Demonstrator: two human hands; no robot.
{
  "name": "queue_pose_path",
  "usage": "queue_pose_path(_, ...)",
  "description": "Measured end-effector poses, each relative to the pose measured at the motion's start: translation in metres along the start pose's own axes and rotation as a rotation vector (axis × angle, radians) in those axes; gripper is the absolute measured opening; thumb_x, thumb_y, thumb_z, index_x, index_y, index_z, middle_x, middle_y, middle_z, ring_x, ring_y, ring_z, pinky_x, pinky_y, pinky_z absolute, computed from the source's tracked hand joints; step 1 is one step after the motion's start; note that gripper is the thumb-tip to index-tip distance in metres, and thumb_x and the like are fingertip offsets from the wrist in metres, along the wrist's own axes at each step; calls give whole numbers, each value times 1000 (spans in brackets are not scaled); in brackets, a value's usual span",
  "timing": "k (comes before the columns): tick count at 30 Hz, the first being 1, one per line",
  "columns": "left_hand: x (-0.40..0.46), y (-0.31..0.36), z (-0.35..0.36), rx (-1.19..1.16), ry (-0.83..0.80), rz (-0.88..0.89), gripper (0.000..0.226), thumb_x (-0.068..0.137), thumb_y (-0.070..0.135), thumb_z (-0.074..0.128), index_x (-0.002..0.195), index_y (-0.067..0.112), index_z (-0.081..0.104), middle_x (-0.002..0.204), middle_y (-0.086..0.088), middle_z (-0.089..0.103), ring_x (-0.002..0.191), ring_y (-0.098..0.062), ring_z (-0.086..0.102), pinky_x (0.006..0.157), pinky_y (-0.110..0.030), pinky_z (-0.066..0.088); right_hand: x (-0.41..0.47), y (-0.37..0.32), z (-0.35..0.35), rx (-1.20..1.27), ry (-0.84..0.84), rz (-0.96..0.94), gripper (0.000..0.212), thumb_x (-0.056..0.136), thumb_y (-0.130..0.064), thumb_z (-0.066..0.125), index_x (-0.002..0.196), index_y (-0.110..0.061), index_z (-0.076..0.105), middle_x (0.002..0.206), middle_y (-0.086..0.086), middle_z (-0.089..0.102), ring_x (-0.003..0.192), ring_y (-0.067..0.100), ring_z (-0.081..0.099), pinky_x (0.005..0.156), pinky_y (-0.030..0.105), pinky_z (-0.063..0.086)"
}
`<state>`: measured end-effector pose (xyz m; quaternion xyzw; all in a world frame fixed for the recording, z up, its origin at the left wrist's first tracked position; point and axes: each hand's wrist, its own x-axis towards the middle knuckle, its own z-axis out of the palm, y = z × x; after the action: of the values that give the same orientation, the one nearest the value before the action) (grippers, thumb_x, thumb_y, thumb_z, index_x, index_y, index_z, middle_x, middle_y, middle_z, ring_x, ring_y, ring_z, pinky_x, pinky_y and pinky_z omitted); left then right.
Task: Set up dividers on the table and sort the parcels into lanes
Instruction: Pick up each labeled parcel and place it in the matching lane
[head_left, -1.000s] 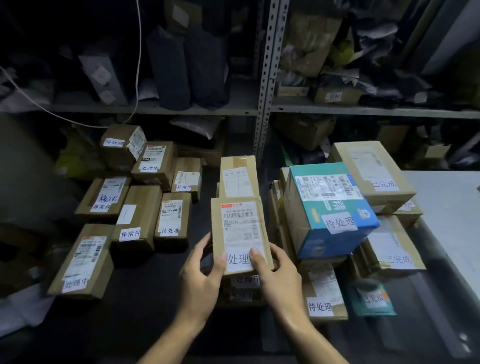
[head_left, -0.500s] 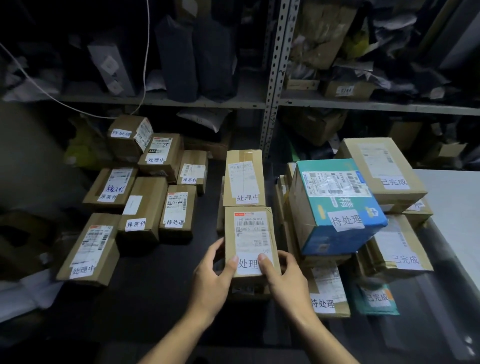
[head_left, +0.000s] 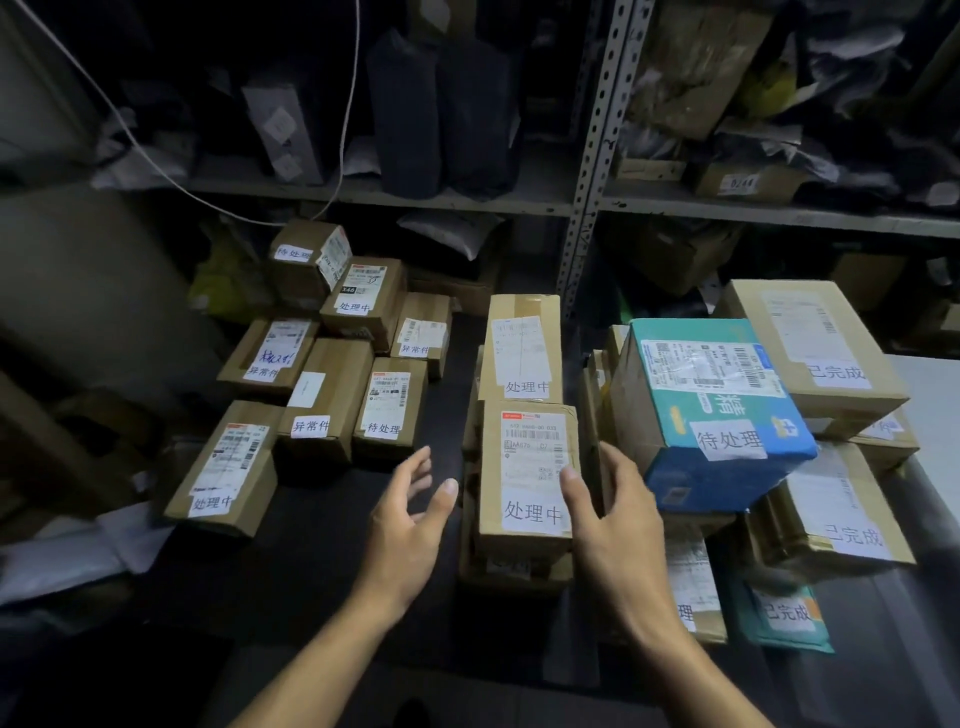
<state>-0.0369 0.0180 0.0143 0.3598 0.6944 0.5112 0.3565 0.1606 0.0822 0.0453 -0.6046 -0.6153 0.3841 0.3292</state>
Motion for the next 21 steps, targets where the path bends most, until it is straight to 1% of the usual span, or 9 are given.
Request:
queue_pose_path(2,3,0,-16,-10,48,1,43,94,32,61,133,39,45,124,22,51,114,8,51,82,-11,39,0,-19,7,27,-6,-97,55,87,-57,58,137,-42,41,127,-18,48,117,-3,43,88,10,35)
queue_pose_path(4,7,-1,-35,-24,91,0,40,94,31,61,130,40,47,123,22,53,113,9,52,81,-10,39,-1,-37,23,58,-55,-154,51,91,-48,60,138,-37,44,131,-15,52,120,2,48,93,19,41)
queue_pose_path(7,19,-6,-66,-38,147,-11,39,94,30,61,130,38,49,122,20,54,112,8,52,80,-9,39,-5,-61,62,101,-209,-165,52,93,-43,59,142,-33,45,135,-12,56,122,3,53,100,30,48)
queue_pose_path(9,33,-13,-87,-36,179,-16,39,94,30,61,130,37,50,121,19,54,111,8,53,80,-9,40,-7,-72,93,88,-282,-178,51,93,-45,59,141,-37,43,130,-18,56,117,-2,54,98,24,48)
queue_pose_path(11,50,-23,-107,-28,197,-28,39,94,30,62,131,35,50,122,17,55,114,4,54,83,-11,40,-4,-79,125,71,-331,-170,48,93,-47,59,138,-42,43,117,-28,55,110,-10,56,89,10,45)
queue_pose_path(13,72,-34,-126,-17,209,-54,40,93,29,63,131,33,51,124,14,57,116,-1,56,89,-17,41,5,-84,159,68,-375,-118,48,93,-49,59,138,-43,44,109,-31,56,105,-14,56,84,6,44)
queue_pose_path(15,96,-46,-145,-30,225,-88,37,93,26,64,128,32,52,126,8,58,118,-6,56,95,-23,42,19,-85,195,51,-419,-49,51,93,-50,58,140,-37,46,113,-26,57,109,-6,57,94,17,47)
queue_pose_path(18,135,-65,-169,-35,232,-163,38,93,27,63,129,29,52,131,3,57,116,-6,55,95,-24,40,47,-78,248,32,-476,119,53,93,-48,58,141,-28,47,126,-10,63,112,11,64,101,38,50)
queue_pose_path(21,176,-86,-186,15,196,-217,47,95,28,61,140,19,48,139,2,54,119,-6,52,97,-25,40,76,-73,293,-20,-515,275,59,94,-45,56,147,-22,41,136,2,60,120,19,60,105,42,47)
